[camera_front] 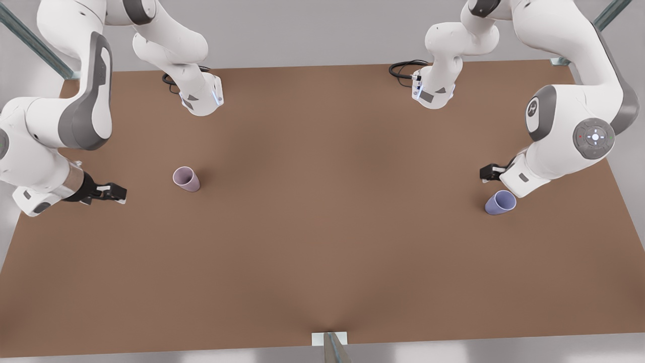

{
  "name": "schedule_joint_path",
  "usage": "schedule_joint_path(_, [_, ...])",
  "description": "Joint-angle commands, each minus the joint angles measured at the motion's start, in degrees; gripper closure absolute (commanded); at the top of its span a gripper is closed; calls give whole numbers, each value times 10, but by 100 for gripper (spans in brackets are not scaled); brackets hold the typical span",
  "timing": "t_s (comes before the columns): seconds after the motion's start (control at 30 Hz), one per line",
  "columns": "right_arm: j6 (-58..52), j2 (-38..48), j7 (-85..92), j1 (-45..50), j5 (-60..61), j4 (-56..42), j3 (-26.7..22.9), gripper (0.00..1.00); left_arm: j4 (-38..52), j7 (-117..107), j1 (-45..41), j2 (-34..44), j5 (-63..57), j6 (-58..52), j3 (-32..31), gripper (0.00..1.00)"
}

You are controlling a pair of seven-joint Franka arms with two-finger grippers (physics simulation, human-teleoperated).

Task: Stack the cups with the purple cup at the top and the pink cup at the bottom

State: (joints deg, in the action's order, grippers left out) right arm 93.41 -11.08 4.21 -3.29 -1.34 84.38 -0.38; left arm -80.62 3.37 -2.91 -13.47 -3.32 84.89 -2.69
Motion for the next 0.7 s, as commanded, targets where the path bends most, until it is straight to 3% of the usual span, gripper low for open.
schedule_joint_path(0.0, [16, 3, 21, 0, 0, 2, -1, 0, 0, 23, 0, 0, -2, 9, 1, 0])
schedule_joint_path(0.1, [44, 34, 20, 0, 6, 87, -2, 0, 0, 21, 4, -3, -2, 12, 1, 0])
schedule_joint_path(0.37, [300, 116, 39, 0, 13, 402, -1, 0, 0, 23, 6, -25, 2, 13, 26, 0])
schedule_joint_path(0.67, [438, 110, 58, 16, 13, 550, -1, 0, -1, 23, 7, -40, 5, 13, 41, 0])
